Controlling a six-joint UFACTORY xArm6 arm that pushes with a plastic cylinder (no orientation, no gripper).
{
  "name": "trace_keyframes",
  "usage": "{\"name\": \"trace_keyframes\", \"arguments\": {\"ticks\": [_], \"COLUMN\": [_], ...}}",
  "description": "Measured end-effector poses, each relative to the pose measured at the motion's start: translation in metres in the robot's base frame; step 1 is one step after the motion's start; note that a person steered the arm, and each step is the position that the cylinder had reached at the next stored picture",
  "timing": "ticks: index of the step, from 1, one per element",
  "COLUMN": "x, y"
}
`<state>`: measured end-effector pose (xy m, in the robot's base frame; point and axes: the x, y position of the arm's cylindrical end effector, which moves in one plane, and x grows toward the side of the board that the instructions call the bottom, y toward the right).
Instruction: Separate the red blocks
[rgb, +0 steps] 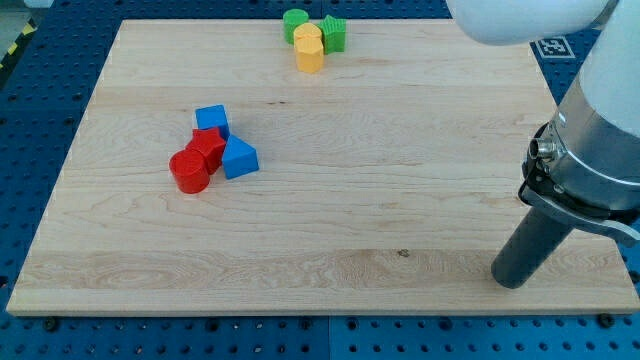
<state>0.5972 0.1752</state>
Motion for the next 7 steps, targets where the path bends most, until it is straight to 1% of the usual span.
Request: {"name": "trace_keyframes", "arguments": {"ticks": [1,2,3,4,6,7], "x": [-0.004,-0.025,-0.061,-0.061,-0.053,-0.073], "y": [-0.032,-0.135,-0.205,-0.206,-0.295,-0.318]}}
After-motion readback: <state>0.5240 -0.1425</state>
